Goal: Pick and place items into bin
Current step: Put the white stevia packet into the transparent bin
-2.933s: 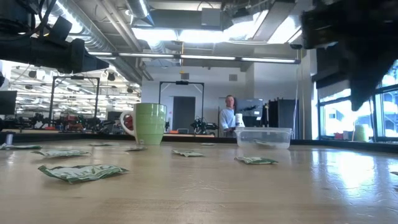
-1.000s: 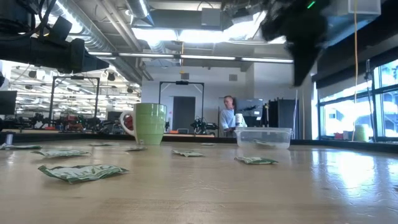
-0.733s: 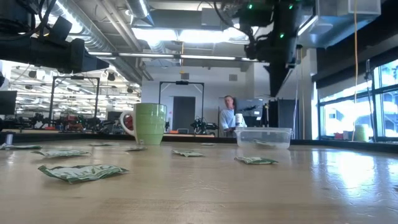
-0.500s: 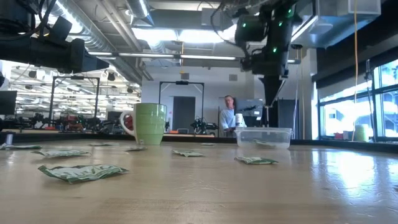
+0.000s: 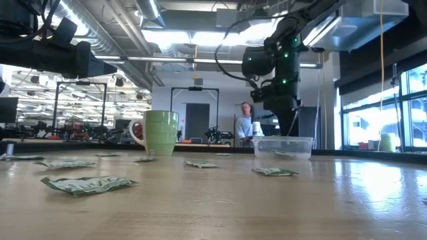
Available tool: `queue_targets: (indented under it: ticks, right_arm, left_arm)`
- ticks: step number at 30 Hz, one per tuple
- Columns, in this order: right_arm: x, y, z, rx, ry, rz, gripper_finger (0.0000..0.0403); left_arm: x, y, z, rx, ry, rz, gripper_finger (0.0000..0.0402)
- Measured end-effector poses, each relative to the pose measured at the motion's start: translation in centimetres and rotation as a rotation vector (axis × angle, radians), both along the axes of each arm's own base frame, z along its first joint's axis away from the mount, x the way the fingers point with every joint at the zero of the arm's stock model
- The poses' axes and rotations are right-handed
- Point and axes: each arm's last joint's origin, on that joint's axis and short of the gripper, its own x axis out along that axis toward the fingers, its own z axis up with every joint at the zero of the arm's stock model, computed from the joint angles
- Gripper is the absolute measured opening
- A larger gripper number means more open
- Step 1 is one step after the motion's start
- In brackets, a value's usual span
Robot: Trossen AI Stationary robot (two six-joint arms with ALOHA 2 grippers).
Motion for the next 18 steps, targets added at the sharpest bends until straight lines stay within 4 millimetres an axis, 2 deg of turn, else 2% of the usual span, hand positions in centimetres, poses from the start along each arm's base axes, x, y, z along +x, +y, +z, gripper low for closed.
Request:
queue_targets:
  ticks: [11,18]
  right_arm:
    - [0.18,-0.07,0.09,-0.009,-0.026,-0.021,0.0099]
    - [-0.07,0.34,0.62,-0.004,-0.025,-0.042,0.0112]
  left_arm:
    - [0.0,0.0,0.0,0.0,0.0,0.0,0.0077]
    - [0.0,0.0,0.0,0.0,0.0,0.0,0.0077]
